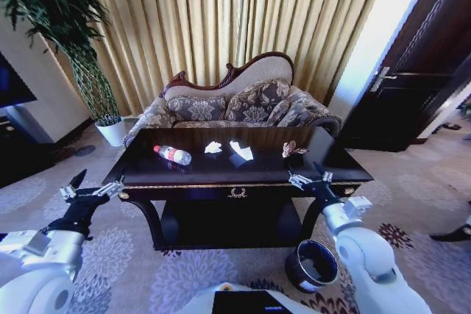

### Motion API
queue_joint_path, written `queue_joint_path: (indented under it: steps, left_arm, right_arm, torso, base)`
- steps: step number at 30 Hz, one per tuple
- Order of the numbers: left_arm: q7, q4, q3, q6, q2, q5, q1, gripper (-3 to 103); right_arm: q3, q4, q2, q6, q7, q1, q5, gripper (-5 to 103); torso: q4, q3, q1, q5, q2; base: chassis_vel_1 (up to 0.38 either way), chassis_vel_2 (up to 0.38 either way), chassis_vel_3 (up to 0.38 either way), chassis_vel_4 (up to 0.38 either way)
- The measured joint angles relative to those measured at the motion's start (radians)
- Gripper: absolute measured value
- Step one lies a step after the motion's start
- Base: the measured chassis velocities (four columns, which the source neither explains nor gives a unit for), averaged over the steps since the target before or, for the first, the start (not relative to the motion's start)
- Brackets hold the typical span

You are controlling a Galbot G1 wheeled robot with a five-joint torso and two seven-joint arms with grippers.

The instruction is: Move to the front of the table and place the trash on the table into the trash bin.

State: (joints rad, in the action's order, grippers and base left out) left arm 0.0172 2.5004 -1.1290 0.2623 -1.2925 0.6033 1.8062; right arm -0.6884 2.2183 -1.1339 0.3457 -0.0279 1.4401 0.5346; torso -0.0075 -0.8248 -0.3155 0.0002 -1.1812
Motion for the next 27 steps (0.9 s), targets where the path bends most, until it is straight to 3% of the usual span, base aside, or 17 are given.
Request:
queue_joint_path:
  steps: [8,14,16,19,27]
  left_arm:
    - [0.0,0.0,-0.006,0.0,-0.014,-0.005,0.009,100]
    - [-0.001,0.0,-0.003,0.003,-0.019,-0.012,0.012,100]
    - [-0.001,0.0,-0.001,0.003,-0.02,-0.016,0.012,100]
    - [-0.003,0.0,0.013,0.004,-0.024,-0.029,0.012,100]
    - [-0.006,0.0,0.015,0.004,-0.023,-0.031,0.012,100]
  right_arm:
    - [0.06,-0.153,0.122,0.081,-0.066,-0.19,0.124,100]
    - [0.126,-0.206,0.16,0.17,-0.15,-0.284,0.198,100]
    - [0.135,-0.209,0.162,0.179,-0.165,-0.294,0.207,100]
    - [0.186,-0.22,0.162,0.228,-0.261,-0.345,0.262,100]
    - [0.238,-0.241,0.142,0.273,-0.357,-0.398,0.34,100]
  torso:
    - [0.0001,0.0,0.0,0.0,0.0]
    - [0.0,0.0,0.0,-0.0001,0.0]
    - [0.0001,0.0,0.0,-0.0001,0.0]
    - [0.0001,0.0,0.0,-0.0002,0.0]
    - [-0.0001,0.0,0.0,-0.0001,0.0]
  base:
    - [0.0,0.0,0.0,0.0]
    - [0.0,0.0,0.0,0.0]
    - [0.0,0.0,0.0,0.0]
    - [0.0,0.0,0.0,0.0]
    - [0.0,0.0,0.0,0.0]
